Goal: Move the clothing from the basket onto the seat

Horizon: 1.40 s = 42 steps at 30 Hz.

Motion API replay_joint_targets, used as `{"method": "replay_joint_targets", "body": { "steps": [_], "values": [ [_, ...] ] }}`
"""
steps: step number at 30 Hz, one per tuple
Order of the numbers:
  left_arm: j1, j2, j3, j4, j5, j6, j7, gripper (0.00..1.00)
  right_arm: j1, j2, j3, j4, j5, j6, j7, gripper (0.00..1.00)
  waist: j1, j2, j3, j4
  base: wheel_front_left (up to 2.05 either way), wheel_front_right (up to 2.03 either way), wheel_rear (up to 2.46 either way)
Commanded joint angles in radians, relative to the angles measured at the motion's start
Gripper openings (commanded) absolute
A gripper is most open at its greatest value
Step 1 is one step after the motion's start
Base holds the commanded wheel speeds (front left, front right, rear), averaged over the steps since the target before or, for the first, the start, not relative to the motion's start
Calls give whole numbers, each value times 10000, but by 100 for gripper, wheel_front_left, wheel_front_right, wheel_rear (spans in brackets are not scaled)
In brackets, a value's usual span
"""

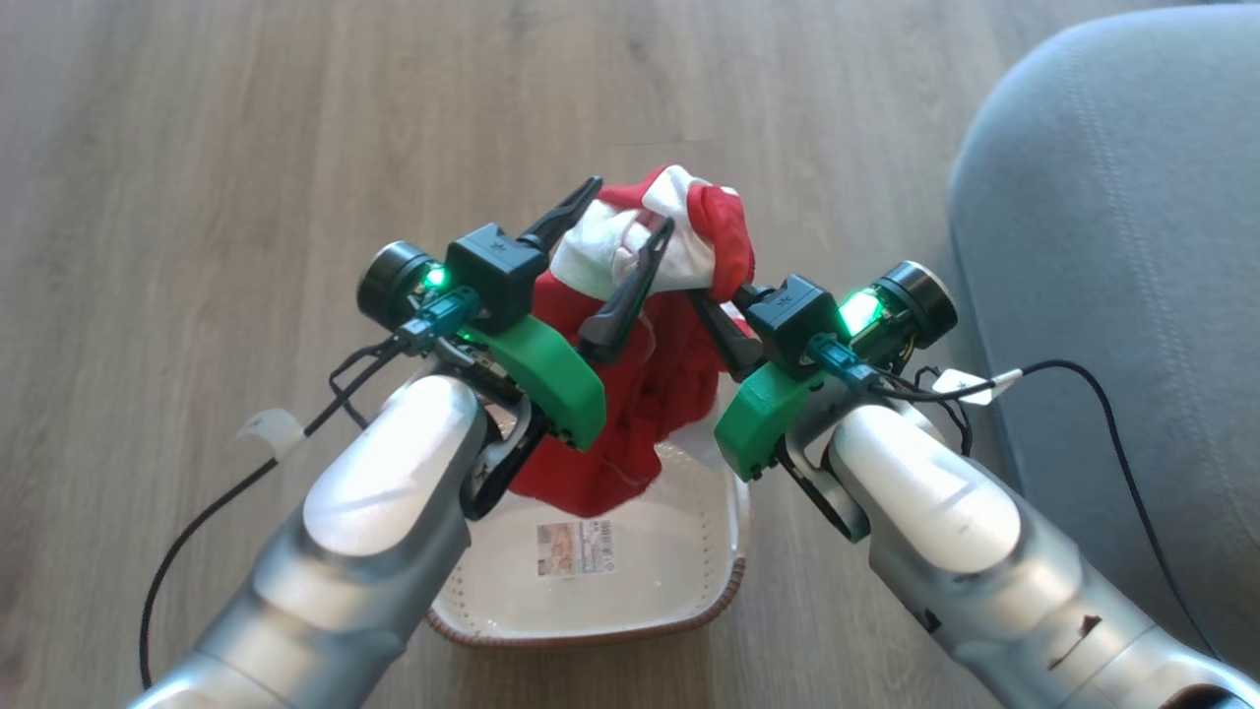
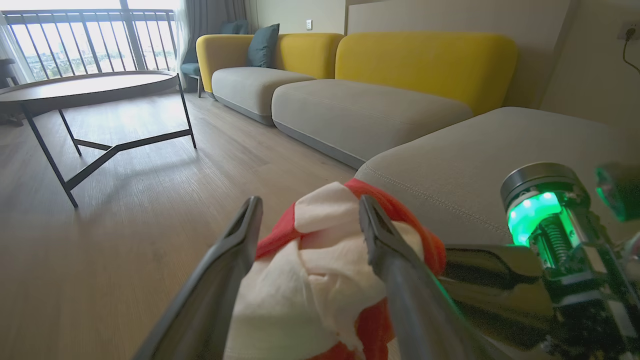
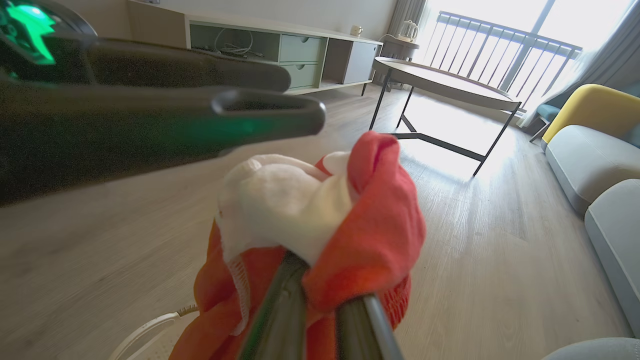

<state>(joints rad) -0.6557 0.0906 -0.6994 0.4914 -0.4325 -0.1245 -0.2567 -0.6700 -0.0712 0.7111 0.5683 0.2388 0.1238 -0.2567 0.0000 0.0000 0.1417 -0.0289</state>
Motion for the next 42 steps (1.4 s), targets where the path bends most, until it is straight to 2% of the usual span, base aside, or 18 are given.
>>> {"method": "replay_joint_targets", "body": {
  "steps": [1, 9, 11, 25, 35, 42],
  "values": [
    [-312, 232, 379, -241, -51, -61, -51, 100, -52, 210, -88, -408, 90, 69, -51, 0, 0, 0, -33, -320, 0, 0, 0],
    [-110, 518, 363, -152, -305, -61, -51, 100, 236, 210, -380, -1035, 208, 69, -51, 0, 0, 0, -291, -1549, 0, 0, 0],
    [22, 594, 467, -258, -326, -61, -51, 100, 379, 210, -406, -1257, 261, 69, -51, 0, 0, 0, -442, -2114, 0, 0, 0],
    [663, 745, 975, -638, -170, -61, -51, 100, 1118, 210, -760, -2262, 380, 69, -51, 0, 0, 0, -712, -4959, 0, 0, 0],
    [-99, 582, -202, -621, -378, -61, -51, 100, 2155, 210, -2494, -3552, -316, 69, -51, 0, 0, 0, -75, -5345, 0, 0, 0],
    [-251, 1007, -477, -891, -670, -61, -51, 100, 2704, 210, -2967, -4435, -632, 69, -51, 0, 0, 0, 211, -5344, 0, 0, 0]
  ]
}}
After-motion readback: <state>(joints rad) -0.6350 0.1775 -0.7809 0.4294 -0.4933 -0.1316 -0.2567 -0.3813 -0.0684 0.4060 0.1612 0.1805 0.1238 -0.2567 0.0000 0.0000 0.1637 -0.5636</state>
